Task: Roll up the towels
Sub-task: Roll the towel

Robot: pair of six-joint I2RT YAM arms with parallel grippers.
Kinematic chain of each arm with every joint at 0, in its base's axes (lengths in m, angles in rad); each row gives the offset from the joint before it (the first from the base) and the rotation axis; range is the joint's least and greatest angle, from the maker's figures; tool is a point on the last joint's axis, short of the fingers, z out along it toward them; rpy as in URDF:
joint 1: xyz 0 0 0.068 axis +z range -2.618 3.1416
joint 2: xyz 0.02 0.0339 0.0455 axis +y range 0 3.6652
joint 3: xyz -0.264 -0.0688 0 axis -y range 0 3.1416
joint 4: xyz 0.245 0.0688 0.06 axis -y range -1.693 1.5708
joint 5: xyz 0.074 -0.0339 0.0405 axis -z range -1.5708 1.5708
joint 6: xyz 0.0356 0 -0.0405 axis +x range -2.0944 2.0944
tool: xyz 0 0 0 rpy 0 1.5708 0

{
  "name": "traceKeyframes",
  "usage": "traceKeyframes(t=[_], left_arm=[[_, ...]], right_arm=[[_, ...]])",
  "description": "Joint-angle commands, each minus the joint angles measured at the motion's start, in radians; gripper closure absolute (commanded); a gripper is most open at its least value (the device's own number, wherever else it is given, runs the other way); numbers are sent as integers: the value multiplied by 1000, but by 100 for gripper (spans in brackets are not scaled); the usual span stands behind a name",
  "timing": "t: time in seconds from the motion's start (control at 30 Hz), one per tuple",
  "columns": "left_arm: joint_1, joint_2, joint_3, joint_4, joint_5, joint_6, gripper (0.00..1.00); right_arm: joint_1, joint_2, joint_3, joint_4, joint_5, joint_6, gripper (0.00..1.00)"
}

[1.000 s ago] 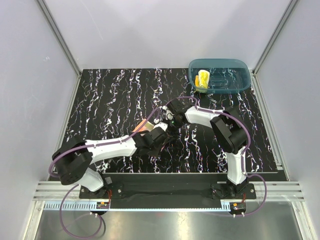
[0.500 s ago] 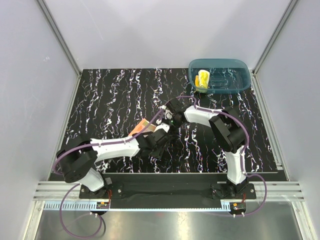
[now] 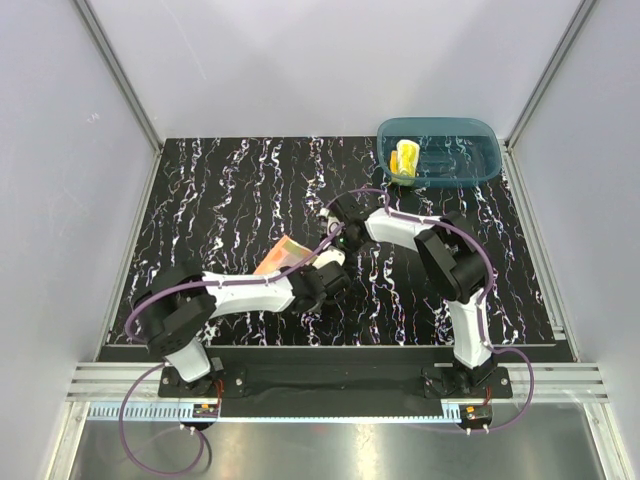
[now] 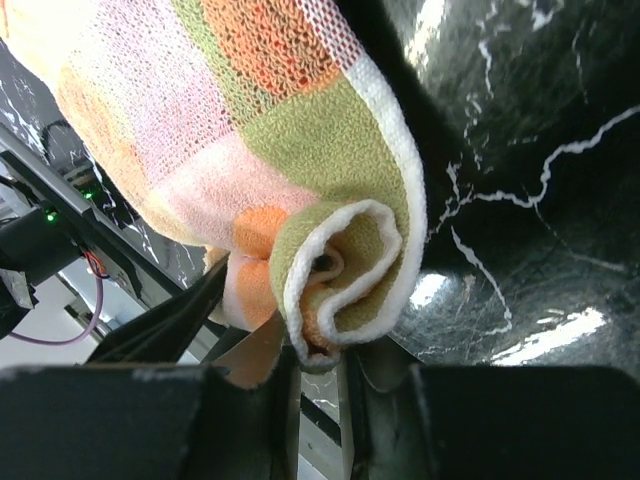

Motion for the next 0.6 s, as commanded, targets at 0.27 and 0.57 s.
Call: traceKeyframes(t=[0.27, 0.57], left_arm=[[7, -64, -107, 59, 199, -43, 92], [10, -152, -115, 120, 374, -123, 94]], right_arm=[[-23, 74, 34, -91, 11, -94, 59], [-116, 25, 27, -132, 114, -115, 37]])
